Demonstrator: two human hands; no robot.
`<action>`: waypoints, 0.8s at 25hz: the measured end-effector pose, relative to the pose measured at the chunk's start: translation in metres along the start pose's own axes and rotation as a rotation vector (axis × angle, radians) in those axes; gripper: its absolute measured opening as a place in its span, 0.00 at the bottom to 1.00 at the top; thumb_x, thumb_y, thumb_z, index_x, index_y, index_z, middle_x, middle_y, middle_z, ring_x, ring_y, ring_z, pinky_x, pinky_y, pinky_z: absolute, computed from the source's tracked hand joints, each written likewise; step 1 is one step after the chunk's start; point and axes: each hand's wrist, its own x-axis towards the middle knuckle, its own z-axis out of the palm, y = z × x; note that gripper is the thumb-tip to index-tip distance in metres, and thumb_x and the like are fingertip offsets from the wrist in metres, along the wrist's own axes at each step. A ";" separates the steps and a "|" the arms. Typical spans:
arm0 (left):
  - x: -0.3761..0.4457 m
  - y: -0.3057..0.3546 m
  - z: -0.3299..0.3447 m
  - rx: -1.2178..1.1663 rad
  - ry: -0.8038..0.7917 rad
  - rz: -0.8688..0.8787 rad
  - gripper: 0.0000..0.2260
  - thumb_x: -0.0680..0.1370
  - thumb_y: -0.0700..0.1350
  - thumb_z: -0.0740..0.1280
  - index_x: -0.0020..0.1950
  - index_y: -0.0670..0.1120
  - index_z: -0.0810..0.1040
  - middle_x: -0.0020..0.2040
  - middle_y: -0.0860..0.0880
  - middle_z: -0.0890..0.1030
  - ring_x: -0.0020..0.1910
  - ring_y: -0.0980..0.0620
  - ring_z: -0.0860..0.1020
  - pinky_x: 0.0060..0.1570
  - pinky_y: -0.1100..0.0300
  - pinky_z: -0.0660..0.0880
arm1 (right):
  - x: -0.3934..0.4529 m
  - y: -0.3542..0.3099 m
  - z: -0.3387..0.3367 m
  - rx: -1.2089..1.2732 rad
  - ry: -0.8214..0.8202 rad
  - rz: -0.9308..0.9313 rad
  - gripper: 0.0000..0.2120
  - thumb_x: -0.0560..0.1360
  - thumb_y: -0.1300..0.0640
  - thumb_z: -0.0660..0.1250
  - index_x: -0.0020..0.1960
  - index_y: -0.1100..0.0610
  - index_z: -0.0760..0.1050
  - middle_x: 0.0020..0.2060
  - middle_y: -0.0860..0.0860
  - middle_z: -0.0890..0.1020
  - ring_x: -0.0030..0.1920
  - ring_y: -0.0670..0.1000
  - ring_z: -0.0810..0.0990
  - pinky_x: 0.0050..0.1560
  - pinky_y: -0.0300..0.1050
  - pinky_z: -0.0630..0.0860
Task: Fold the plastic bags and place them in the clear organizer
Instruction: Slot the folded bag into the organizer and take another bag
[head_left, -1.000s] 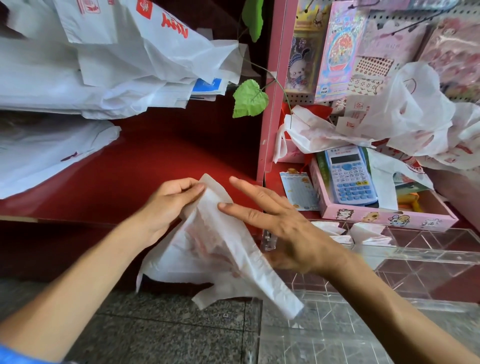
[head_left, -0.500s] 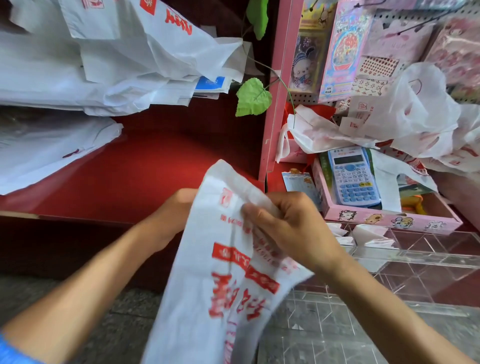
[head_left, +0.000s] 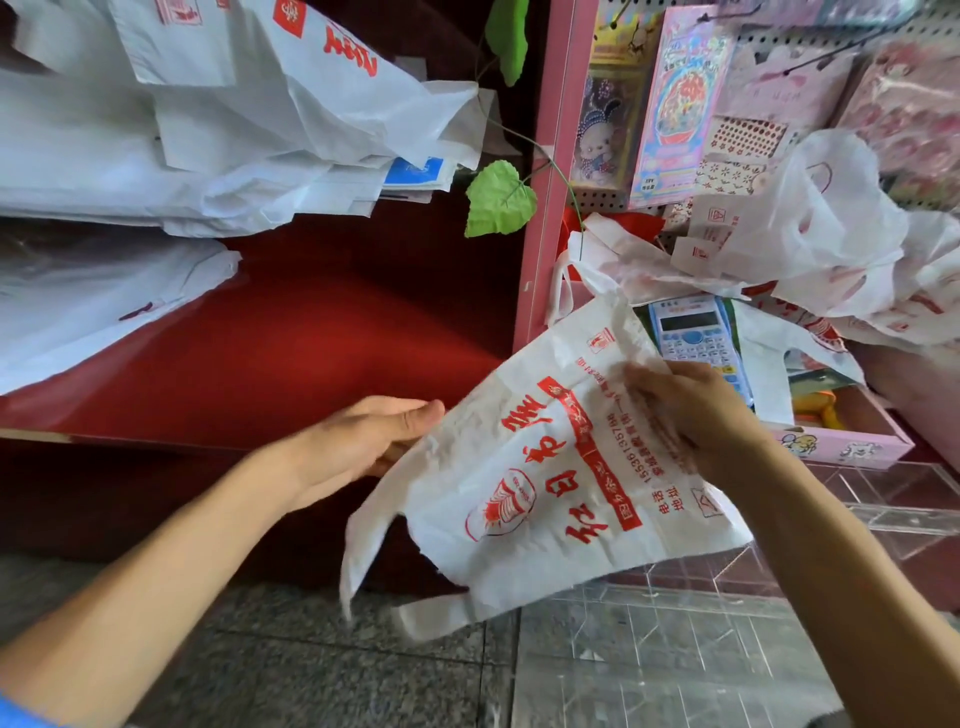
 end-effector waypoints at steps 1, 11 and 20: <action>-0.001 0.000 -0.001 0.016 -0.036 -0.019 0.28 0.68 0.61 0.75 0.61 0.45 0.80 0.55 0.43 0.84 0.54 0.48 0.83 0.51 0.60 0.76 | 0.001 0.001 -0.002 0.030 0.001 0.008 0.12 0.79 0.50 0.67 0.53 0.59 0.78 0.43 0.59 0.86 0.42 0.60 0.86 0.49 0.61 0.82; -0.028 -0.017 -0.073 0.270 0.284 -0.225 0.08 0.70 0.49 0.76 0.47 0.49 0.86 0.42 0.46 0.85 0.40 0.51 0.80 0.43 0.58 0.73 | 0.000 -0.001 -0.009 0.312 0.108 0.106 0.06 0.79 0.52 0.68 0.52 0.54 0.76 0.44 0.55 0.87 0.44 0.57 0.87 0.48 0.58 0.83; -0.023 -0.028 -0.077 0.390 0.569 -0.152 0.01 0.76 0.42 0.73 0.44 0.46 0.83 0.35 0.46 0.83 0.32 0.51 0.78 0.36 0.59 0.72 | -0.006 0.003 0.035 0.262 -0.086 -0.003 0.10 0.82 0.54 0.62 0.56 0.60 0.76 0.43 0.59 0.85 0.41 0.59 0.85 0.45 0.57 0.84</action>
